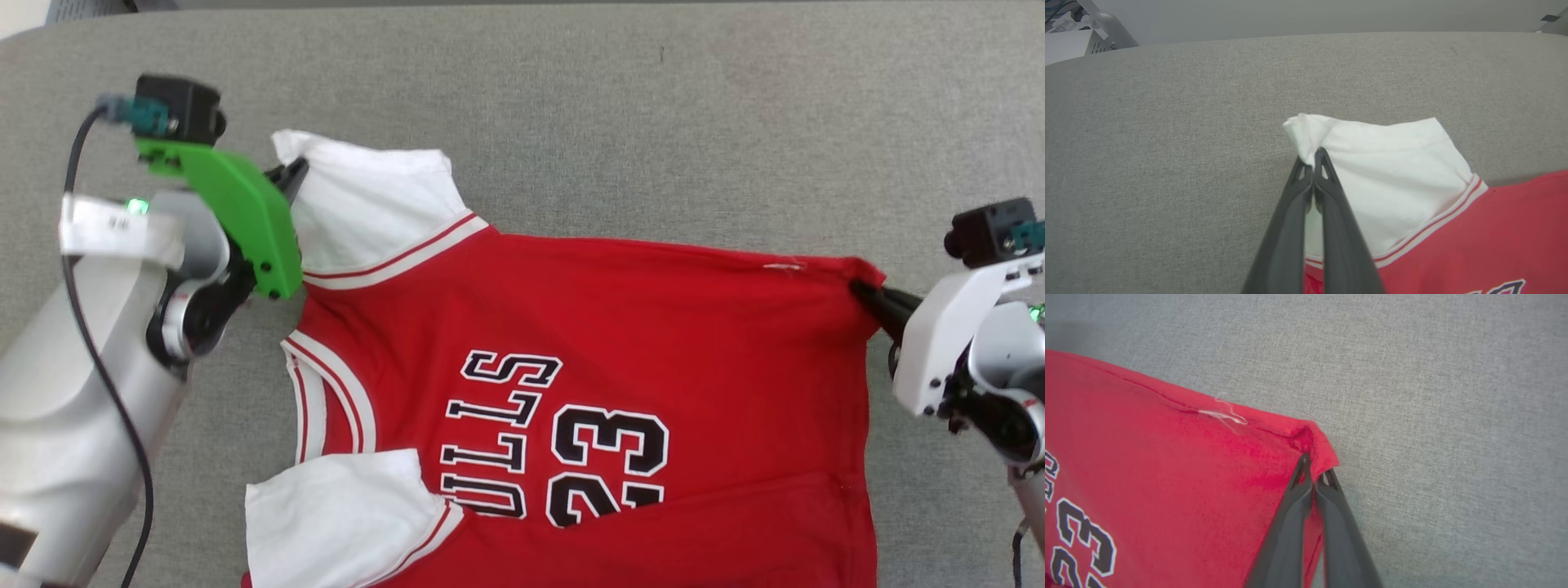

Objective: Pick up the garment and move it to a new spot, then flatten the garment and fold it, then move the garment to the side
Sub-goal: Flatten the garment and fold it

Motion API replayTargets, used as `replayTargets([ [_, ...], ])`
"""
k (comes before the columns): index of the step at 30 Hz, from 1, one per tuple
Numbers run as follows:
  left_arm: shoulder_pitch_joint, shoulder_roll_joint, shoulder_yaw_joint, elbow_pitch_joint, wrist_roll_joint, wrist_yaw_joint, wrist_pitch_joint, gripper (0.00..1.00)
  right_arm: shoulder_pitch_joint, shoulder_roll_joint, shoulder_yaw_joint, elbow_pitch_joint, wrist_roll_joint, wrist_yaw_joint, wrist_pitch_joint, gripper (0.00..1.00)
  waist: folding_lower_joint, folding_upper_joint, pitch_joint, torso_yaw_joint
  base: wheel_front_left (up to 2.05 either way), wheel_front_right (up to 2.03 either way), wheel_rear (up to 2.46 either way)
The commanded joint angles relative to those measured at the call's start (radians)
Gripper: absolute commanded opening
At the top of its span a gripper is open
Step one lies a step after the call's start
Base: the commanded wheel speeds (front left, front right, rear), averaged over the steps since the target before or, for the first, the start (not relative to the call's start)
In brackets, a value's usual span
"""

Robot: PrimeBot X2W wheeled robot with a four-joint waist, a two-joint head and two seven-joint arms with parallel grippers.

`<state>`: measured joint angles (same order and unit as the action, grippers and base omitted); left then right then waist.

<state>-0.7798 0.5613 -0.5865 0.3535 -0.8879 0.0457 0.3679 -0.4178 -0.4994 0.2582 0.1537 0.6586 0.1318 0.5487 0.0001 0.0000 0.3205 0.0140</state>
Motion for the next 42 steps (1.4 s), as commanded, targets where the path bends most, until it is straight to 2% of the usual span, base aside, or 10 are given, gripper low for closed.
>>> replayTargets([
  [1, 0.040, 0.015, 0.010, -0.020, -0.011, 0.015, -0.016, 0.00, 0.024, 0.010, -0.002, -0.008, -0.008, -0.001, -0.008, 0.00, -0.0001, 0.0000, -0.025, 0.002, 0.00, 0.00, 0.00],
  [11, 0.407, 0.107, 0.071, -0.275, -0.058, 0.165, -0.120, 0.00, 0.199, 0.056, -0.011, -0.018, -0.030, -0.001, -0.042, 0.00, -0.0001, 0.0000, -0.114, 0.008, 0.00, 0.00, 0.00],
  [19, 0.683, 0.110, 0.105, -0.384, -0.134, 0.254, -0.182, 0.00, 0.299, 0.092, -0.009, 0.016, -0.040, -0.001, -0.065, 0.00, -0.0001, 0.0000, -0.179, 0.006, 0.00, 0.00, 0.00],
  [26, 0.837, 0.093, 0.107, -0.401, -0.197, 0.270, -0.201, 0.00, 0.381, 0.121, -0.069, 0.031, -0.046, -0.001, -0.095, 0.00, -0.0001, 0.0000, -0.211, 0.010, 0.00, 0.00, 0.00],
  [37, 0.855, 0.052, 0.069, -0.314, -0.219, 0.226, -0.191, 0.00, 0.466, 0.184, -0.122, 0.032, -0.089, -0.001, -0.087, 0.00, -0.0001, 0.0000, -0.218, 0.003, 0.00, 0.00, 0.00],
  [38, 0.849, 0.044, 0.068, -0.304, -0.221, 0.222, -0.192, 0.29, 0.468, 0.189, -0.123, 0.034, -0.093, -0.001, -0.088, 0.00, -0.0001, 0.0000, -0.219, 0.003, 0.00, 0.00, 0.00],
  [39, 0.841, 0.040, 0.065, -0.294, -0.217, 0.217, -0.194, 0.68, 0.469, 0.195, -0.124, 0.034, -0.096, -0.001, -0.094, 0.25, -0.0001, 0.0000, -0.220, 0.003, 0.00, 0.00, 0.00],
  [40, 0.834, 0.036, 0.064, -0.288, -0.214, 0.215, -0.198, 1.00, 0.470, 0.201, -0.126, 0.034, -0.094, -0.001, -0.097, 0.64, -0.0001, 0.0000, -0.221, 0.003, 0.00, 0.00, 0.00],
  [41, 0.825, 0.031, 0.066, -0.283, -0.213, 0.209, -0.205, 1.00, 0.471, 0.203, -0.126, 0.033, -0.095, -0.001, -0.097, 1.00, -0.0001, 0.0000, -0.222, 0.004, 0.00, 0.00, 0.00],
  [42, 0.818, 0.030, 0.071, -0.280, -0.208, 0.208, -0.216, 1.00, 0.471, 0.204, -0.124, 0.027, -0.097, -0.001, -0.102, 1.00, -0.0001, 0.0000, -0.223, 0.004, 0.00, 0.00, 0.00],
])
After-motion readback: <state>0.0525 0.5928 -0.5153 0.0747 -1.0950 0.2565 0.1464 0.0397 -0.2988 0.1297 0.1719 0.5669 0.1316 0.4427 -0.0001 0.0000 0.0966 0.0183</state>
